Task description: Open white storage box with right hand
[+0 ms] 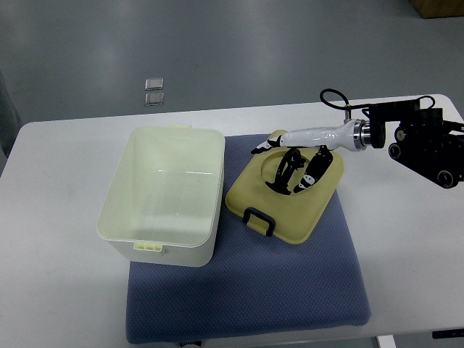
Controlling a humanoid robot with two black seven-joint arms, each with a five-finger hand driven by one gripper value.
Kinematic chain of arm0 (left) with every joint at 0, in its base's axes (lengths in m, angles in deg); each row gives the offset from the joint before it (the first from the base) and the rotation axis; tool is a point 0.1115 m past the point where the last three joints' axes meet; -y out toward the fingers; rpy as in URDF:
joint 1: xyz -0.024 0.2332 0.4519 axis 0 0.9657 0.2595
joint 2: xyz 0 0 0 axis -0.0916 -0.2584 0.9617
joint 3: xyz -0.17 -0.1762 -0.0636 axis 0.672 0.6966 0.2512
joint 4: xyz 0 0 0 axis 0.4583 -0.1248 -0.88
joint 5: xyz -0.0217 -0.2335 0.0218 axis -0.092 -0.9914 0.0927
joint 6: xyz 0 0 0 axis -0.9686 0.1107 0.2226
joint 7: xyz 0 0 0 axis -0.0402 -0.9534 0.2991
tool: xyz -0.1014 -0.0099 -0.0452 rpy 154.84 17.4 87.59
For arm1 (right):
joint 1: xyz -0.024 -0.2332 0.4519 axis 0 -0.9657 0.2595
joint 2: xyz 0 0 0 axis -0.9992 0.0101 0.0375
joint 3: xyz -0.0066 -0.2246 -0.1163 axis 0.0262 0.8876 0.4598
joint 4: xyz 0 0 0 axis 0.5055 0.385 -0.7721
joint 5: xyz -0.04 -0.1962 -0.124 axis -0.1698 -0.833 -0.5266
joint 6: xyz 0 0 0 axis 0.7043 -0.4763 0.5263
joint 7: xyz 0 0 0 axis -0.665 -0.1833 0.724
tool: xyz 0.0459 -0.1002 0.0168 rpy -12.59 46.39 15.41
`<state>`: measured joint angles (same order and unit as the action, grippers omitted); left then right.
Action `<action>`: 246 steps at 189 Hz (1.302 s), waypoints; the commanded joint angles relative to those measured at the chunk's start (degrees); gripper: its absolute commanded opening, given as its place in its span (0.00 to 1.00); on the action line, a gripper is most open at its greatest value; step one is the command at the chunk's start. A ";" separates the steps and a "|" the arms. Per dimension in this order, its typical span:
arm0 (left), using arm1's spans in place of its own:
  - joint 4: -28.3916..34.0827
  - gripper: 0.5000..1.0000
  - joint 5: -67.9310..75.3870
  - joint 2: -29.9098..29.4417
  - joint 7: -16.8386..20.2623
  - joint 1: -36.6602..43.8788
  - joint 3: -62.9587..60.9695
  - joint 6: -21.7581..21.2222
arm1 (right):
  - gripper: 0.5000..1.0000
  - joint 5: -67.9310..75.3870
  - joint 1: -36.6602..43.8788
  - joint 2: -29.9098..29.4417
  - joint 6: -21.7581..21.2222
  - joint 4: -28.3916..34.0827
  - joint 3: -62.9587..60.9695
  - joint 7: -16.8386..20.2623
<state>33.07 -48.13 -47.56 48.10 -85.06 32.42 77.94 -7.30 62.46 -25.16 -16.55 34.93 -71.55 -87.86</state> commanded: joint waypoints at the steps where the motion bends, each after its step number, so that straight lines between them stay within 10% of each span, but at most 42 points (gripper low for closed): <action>1: 0.00 1.00 0.00 0.00 0.00 -0.04 0.03 0.00 | 0.86 4.15 0.94 0.72 -2.39 -0.07 -0.05 0.00; 96: 0.00 1.00 0.00 0.00 0.00 0.05 0.03 0.00 | 0.86 52.23 2.35 2.48 -3.97 -1.39 -0.05 0.00; 246: 0.00 1.00 0.00 0.00 0.00 0.05 0.03 0.00 | 0.86 96.62 -9.69 -7.89 10.09 -15.19 0.57 5.30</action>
<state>33.07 -48.13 -47.56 48.10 -85.05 32.44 77.94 89.70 54.60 -31.89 -7.61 19.79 -71.26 -82.52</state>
